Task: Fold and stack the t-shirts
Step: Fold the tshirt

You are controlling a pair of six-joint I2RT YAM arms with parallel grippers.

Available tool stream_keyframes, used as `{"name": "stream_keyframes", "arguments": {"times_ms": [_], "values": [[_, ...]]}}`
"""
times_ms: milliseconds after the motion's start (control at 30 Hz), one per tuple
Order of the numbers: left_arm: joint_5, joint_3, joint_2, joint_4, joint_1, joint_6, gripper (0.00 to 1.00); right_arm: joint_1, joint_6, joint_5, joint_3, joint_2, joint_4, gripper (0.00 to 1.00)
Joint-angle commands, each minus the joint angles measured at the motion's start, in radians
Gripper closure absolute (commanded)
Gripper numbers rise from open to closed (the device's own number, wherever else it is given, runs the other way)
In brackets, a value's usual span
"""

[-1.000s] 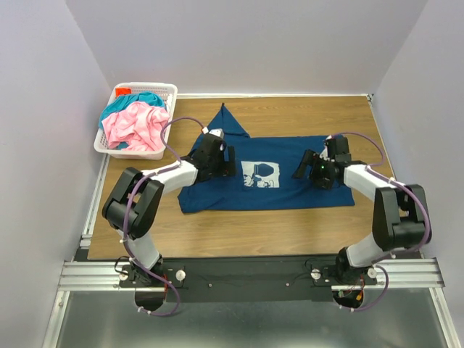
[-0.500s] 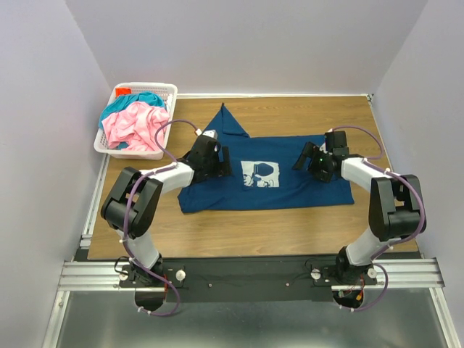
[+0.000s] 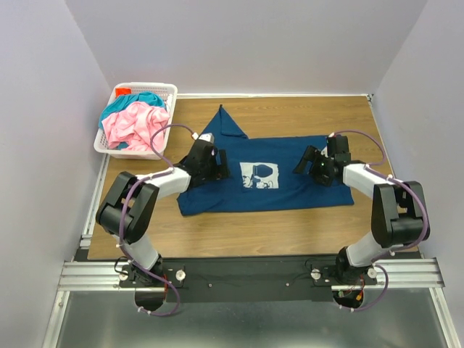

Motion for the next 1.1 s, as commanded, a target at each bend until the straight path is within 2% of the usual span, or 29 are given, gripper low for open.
{"name": "stream_keyframes", "arguments": {"times_ms": [0,300,400,633,700,800,933,1067], "values": [[-0.02,-0.088,-0.052,-0.032,0.008,-0.035,0.02,0.009,0.003,-0.01,-0.109,-0.046,-0.04,0.0],[-0.037,-0.269,-0.226,-0.041,0.008,-0.11,0.02,0.074,0.061,-0.001,-0.281,-0.233,-0.101,0.0],[-0.051,-0.311,-0.307,-0.093,0.006,-0.124,0.02,0.092,0.071,-0.012,-0.304,-0.316,-0.127,0.0],[-0.091,-0.305,-0.502,-0.193,0.005,-0.139,0.02,0.094,0.028,0.008,-0.247,-0.484,-0.218,0.0],[-0.108,-0.253,-0.531,-0.208,0.006,-0.127,0.02,0.094,0.032,0.042,-0.185,-0.504,-0.239,0.0],[-0.161,-0.135,-0.481,-0.228,0.008,-0.089,0.02,0.094,0.043,0.079,-0.11,-0.5,-0.241,0.0],[-0.178,0.077,-0.251,-0.247,0.034,-0.035,0.02,0.092,0.049,0.183,-0.008,-0.365,-0.245,0.0],[-0.149,0.397,0.001,-0.297,0.075,0.012,0.02,0.086,0.055,0.229,0.078,-0.241,-0.244,0.0]]}}
